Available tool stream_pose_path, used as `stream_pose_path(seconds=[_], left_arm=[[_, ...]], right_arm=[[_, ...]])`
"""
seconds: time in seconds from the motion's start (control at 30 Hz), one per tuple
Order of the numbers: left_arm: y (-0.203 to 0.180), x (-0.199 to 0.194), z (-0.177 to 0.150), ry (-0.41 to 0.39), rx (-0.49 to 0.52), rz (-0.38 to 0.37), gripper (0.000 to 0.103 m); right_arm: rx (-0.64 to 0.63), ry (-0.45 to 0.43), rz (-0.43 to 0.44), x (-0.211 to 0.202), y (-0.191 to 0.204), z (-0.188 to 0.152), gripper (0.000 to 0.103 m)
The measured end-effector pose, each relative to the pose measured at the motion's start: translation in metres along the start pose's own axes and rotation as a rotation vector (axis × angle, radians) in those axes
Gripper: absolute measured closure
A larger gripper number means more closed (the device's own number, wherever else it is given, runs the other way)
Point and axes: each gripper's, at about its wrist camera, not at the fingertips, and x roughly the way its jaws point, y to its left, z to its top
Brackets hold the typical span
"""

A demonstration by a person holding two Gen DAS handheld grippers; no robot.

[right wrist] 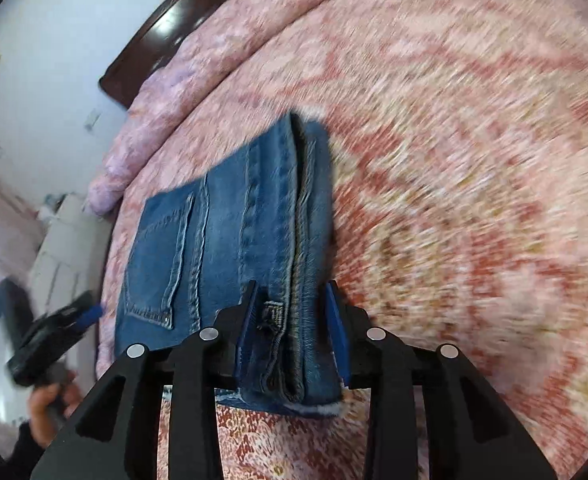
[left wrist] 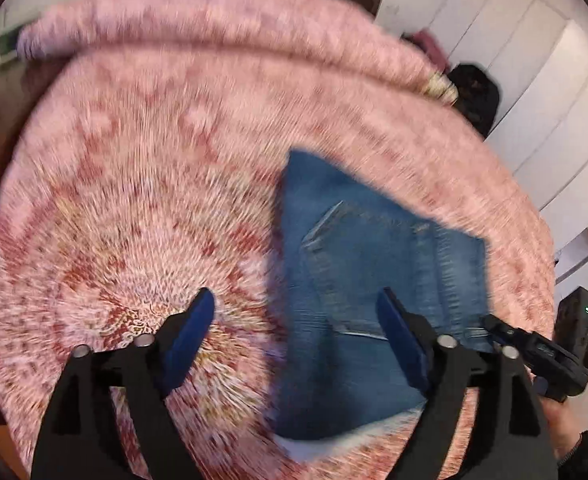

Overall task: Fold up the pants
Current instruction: 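Open both tools to release the folded jeans onto the bed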

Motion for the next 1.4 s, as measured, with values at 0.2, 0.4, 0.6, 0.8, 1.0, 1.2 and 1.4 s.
stream_pose_path(seconds=[0.2,0.4,0.6,0.8,1.0,1.2,1.4], left_arm=[[-0.054,0.011,-0.024,0.081,0.15,-0.145,0.012],[-0.053,0.041,-0.043,0.155,0.171,-0.088,0.008],[-0.051,0.048,-0.047,0.158,0.168,-0.079,0.006],[-0.057,0.046,-0.057,0.153,0.177,-0.063,0.005],[-0.058,0.045,-0.06,0.144,0.182,-0.064,0.005],[-0.055,0.046,-0.06,0.142,0.172,-0.075,0.004],[-0.057,0.047,-0.06,0.146,0.18,-0.058,0.004]], right_arm=[[0.031,-0.116,0.063,-0.021,0.019,0.02,0.072],[-0.145,-0.02,0.159,0.025,0.094,0.062,0.072],[-0.087,0.101,0.043,0.093,0.084,0.082,0.072],[-0.109,0.125,0.015,0.09,0.083,0.081,0.081],[-0.135,0.109,0.066,0.044,0.086,0.054,0.08],[-0.121,0.129,0.144,0.004,0.075,-0.004,0.079],[-0.112,0.137,0.125,0.016,0.037,-0.037,0.073]])
